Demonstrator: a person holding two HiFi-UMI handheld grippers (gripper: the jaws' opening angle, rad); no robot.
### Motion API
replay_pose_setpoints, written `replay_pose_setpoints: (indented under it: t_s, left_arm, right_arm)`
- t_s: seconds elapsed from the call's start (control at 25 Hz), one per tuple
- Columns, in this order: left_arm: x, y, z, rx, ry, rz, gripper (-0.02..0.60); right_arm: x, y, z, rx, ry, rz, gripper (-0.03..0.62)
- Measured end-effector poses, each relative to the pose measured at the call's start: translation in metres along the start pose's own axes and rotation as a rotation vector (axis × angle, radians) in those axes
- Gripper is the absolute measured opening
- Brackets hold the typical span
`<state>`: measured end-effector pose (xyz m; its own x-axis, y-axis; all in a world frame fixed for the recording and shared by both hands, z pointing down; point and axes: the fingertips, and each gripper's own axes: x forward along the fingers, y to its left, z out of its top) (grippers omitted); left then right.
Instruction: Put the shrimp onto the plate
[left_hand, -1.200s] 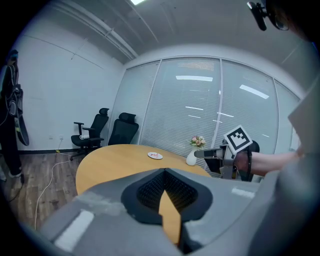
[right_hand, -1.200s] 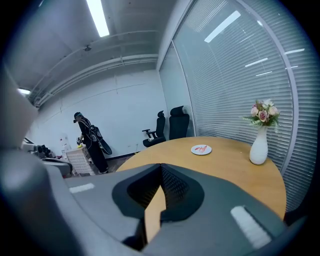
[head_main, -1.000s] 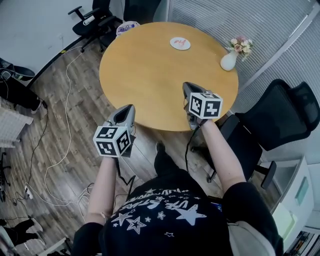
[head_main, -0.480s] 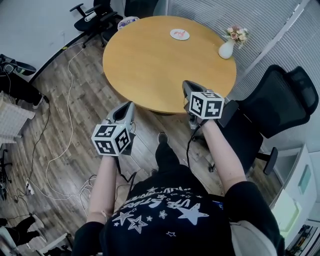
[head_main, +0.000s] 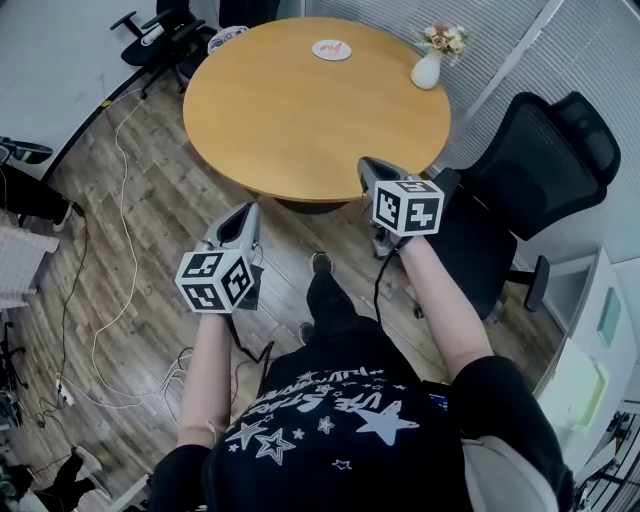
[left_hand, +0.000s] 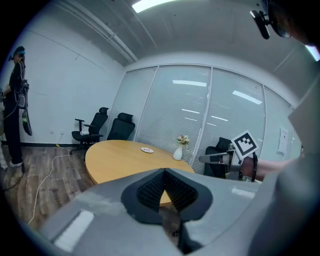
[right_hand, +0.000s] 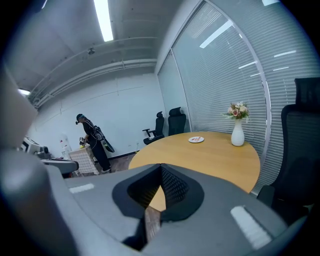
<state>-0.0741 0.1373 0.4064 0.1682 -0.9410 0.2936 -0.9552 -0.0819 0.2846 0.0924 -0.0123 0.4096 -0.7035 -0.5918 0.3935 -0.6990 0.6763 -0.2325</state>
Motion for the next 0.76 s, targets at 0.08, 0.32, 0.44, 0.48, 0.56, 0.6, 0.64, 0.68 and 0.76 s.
replay_pose_setpoints:
  t_s: [0.08,0.32,0.44,0.48,0.56,0.6,0.64,0.68,0.76]
  left_arm:
    - [-0.002,0.0,-0.001,-0.013,-0.002,-0.003,0.002]
    - [-0.005,-0.008,0.004,-0.013,-0.015,-0.012,0.002]
    - [-0.008,-0.012,0.006,-0.02,-0.026,-0.01,0.002]
    - [-0.009,-0.012,0.006,-0.025,-0.027,-0.01,0.002]
    - [-0.011,-0.011,0.006,-0.029,-0.025,-0.01,0.002]
    - [-0.012,-0.011,0.005,-0.025,-0.021,-0.01,0.002]
    - [-0.012,-0.011,0.004,-0.02,-0.016,-0.009,0.002]
    - [-0.013,-0.011,0.003,-0.013,-0.012,-0.008,0.002]
    - [-0.013,-0.011,0.001,0.001,-0.004,-0.006,0.002]
  right_arm:
    - [-0.005,0.001,0.0,-0.002,-0.001,-0.009,0.0]
    - [-0.018,0.001,0.002,-0.015,-0.004,-0.014,0.0]
    - [-0.023,0.002,0.004,-0.017,-0.011,-0.009,0.0]
    - [-0.025,0.003,0.004,-0.018,-0.014,-0.007,0.0]
    - [-0.027,0.007,0.004,-0.02,-0.015,-0.004,0.0]
    - [-0.029,0.009,0.003,-0.02,-0.015,-0.003,0.0]
    - [-0.03,0.01,0.002,-0.018,-0.014,-0.003,0.0]
    - [-0.031,0.01,0.001,-0.016,-0.013,-0.002,0.0]
    - [-0.033,0.011,-0.001,-0.011,-0.011,0.001,0.0]
